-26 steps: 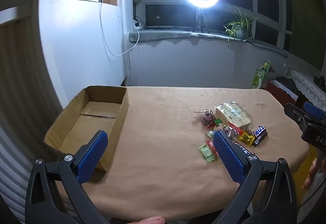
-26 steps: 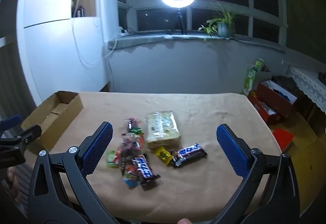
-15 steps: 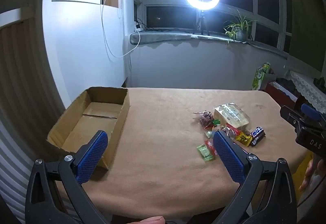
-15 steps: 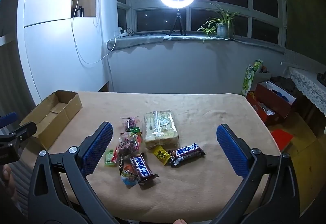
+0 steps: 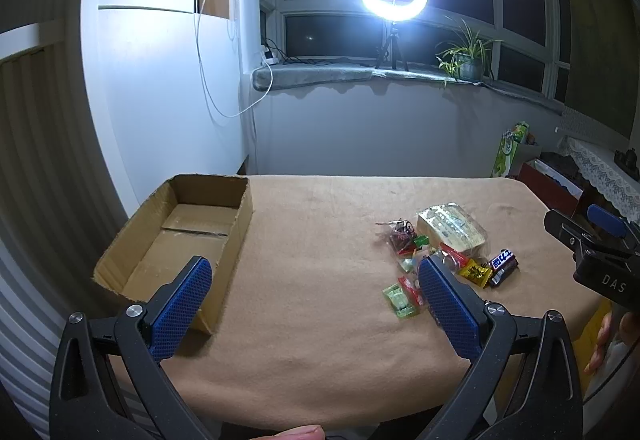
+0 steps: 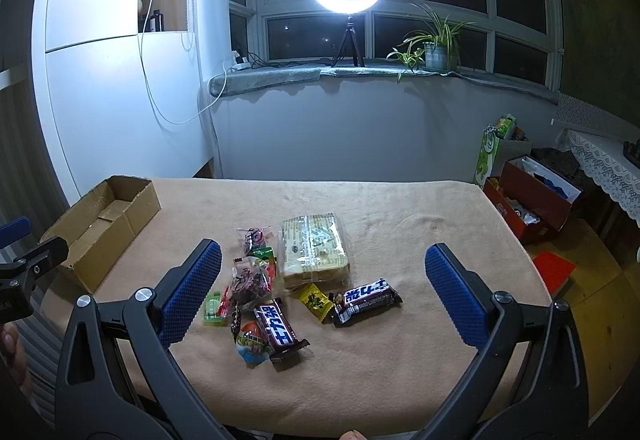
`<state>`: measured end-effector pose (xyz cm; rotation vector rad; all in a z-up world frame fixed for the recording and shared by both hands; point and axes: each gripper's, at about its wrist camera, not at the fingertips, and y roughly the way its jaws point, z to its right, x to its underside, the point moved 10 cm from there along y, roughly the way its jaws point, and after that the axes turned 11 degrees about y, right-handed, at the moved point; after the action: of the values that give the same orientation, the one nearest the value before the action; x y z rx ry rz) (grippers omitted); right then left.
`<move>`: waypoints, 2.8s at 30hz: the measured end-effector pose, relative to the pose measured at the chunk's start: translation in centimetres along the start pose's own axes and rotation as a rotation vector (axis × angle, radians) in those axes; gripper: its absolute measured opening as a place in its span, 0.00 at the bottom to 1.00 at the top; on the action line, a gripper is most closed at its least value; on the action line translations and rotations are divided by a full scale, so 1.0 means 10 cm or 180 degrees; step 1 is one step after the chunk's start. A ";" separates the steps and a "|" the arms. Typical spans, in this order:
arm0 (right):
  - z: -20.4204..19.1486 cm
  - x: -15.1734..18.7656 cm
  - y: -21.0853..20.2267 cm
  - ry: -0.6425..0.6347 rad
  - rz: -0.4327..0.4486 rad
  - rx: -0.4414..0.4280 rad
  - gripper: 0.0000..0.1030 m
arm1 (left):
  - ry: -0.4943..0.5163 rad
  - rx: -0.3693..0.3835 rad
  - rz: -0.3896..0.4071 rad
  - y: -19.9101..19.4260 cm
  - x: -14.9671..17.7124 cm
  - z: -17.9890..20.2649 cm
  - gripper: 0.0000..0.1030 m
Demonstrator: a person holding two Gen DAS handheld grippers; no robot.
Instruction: Organize snacks
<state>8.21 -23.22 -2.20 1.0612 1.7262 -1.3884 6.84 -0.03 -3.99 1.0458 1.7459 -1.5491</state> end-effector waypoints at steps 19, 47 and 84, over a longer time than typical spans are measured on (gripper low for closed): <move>-0.01 0.01 -0.01 -0.0003 -0.0010 -0.0010 1.00 | 0.0000 -0.0001 0.0003 0.00 0.01 0.01 1.00; -0.01 0.00 -0.02 -0.0025 0.0001 -0.0009 1.00 | 0.0002 -0.0002 0.0006 -0.01 0.01 0.01 1.00; 0.19 0.41 0.21 -0.0021 -0.0339 0.0103 1.00 | 0.0045 0.0107 -0.0290 0.36 0.31 0.15 1.00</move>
<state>8.29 -24.15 -7.10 0.9936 1.7835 -1.4886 8.13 -0.92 -8.69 1.0083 1.8054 -1.6353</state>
